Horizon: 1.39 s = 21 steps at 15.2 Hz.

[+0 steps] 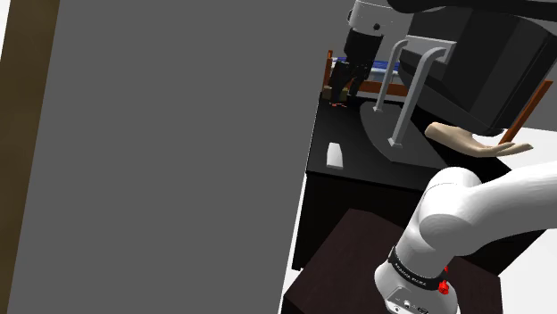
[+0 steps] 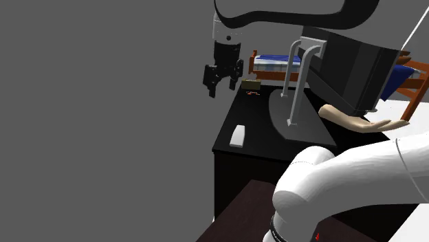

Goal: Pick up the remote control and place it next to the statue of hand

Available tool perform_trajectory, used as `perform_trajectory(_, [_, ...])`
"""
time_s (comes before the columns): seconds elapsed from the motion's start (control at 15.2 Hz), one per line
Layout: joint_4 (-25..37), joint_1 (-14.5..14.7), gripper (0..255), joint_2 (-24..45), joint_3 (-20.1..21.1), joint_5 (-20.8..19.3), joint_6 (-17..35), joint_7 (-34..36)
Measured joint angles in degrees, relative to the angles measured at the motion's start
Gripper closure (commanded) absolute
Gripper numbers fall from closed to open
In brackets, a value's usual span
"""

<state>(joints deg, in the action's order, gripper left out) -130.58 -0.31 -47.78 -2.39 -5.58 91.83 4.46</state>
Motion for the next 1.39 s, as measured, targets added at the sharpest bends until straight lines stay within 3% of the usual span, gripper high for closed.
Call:
perform_trajectory(0.13, [-0.06, -0.32, 0, 0.55, -0.06, 0.01, 0.46, 0.58])
perform_trajectory(0.53, [-3.2, -4.22, 0, 6.92, -2.45, -0.7, 8.3, 5.91])
perform_trajectory(1.39, [-4.33, -12.28, 0, 26.66, -9.22, -0.59, 25.24, 17.3])
